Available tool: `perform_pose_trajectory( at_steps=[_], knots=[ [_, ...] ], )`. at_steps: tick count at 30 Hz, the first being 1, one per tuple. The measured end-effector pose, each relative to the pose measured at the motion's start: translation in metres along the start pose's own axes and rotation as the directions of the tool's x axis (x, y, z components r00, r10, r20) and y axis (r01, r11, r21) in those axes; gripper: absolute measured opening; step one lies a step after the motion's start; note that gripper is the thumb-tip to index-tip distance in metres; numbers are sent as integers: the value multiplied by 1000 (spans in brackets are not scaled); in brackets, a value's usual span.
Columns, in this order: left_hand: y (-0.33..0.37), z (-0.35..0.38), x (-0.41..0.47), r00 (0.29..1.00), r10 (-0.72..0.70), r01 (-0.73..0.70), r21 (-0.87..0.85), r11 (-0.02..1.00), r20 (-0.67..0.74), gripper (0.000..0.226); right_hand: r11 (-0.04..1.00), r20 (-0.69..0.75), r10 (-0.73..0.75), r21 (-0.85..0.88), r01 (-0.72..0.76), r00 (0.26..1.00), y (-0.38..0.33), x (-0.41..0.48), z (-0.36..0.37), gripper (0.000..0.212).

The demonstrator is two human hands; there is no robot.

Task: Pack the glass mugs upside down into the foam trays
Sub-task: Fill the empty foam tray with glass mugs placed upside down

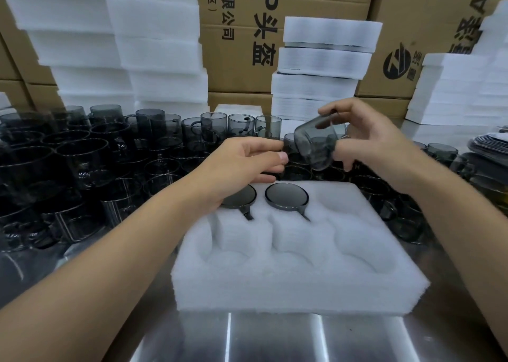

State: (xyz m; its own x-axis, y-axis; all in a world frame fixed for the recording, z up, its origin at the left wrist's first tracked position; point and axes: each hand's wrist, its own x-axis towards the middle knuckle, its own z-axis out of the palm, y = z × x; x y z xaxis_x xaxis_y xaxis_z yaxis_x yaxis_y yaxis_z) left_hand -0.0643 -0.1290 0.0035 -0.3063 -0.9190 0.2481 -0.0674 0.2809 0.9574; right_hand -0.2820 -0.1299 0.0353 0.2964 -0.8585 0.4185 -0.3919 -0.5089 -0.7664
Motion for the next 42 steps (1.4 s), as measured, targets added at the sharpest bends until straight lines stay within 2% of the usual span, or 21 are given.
perform_pose_trajectory(
  at_steps=[3, 6, 9, 20, 24, 29, 32, 34, 35, 37, 39, 40, 42],
  knots=[
    [1, 1, -1, 1000, -15, 15, 21, 1000, -3, 20, 999, 168, 34, 18, -38, 985, 3, -1, -23, 55],
    [2, 2, -1, 1000, -22, 23, 46, 999, -5, 21, 999, 347, 32, -16, -28, 937, 3, -6, -38, 62],
    [3, 2, -1, 1000, -29, 29, 57, 998, -12, 23, 996, 445, 51, -87, -14, 894, 0, -10, -42, 64],
    [4, 3, -2, 999, -33, 34, 70, 997, -21, 20, 955, 512, 216, -288, -71, 831, -9, -13, -35, 61],
    [4, 4, -1, 999, -38, 40, 72, 997, -22, 19, 902, 537, 299, -429, -51, 789, -13, -12, -26, 59],
    [4, 4, -1, 999, -43, 45, 72, 996, -21, 20, 878, 563, 351, -476, -54, 748, -14, -14, -26, 59],
    [3, 4, -1, 999, -44, 45, 75, 996, -21, 20, 892, 535, 349, -440, -99, 769, -11, -13, -29, 52],
    [3, 4, 0, 999, -45, 46, 74, 996, -22, 19, 883, 458, 331, -460, -98, 825, -10, -11, -26, 36],
    [3, 4, 0, 999, -46, 47, 72, 996, -22, 19, 874, 403, 313, -476, -95, 860, -9, -10, -23, 35],
    [3, 4, 0, 999, -47, 48, 72, 996, -21, 19, 885, 270, 231, -458, -86, 935, -7, -7, -15, 51],
    [3, 3, 1, 999, -47, 48, 71, 996, -20, 20, 904, 137, 121, -423, -53, 983, -3, -5, -1, 54],
    [2, 3, 1, 999, -46, 48, 71, 996, -19, 20, 900, 109, 69, -436, -15, 992, -2, -5, 7, 51],
    [2, 3, 1, 999, -40, 41, 69, 997, -17, 18, 873, 153, 16, -484, 60, 988, 1, -5, 18, 44]
  ],
)
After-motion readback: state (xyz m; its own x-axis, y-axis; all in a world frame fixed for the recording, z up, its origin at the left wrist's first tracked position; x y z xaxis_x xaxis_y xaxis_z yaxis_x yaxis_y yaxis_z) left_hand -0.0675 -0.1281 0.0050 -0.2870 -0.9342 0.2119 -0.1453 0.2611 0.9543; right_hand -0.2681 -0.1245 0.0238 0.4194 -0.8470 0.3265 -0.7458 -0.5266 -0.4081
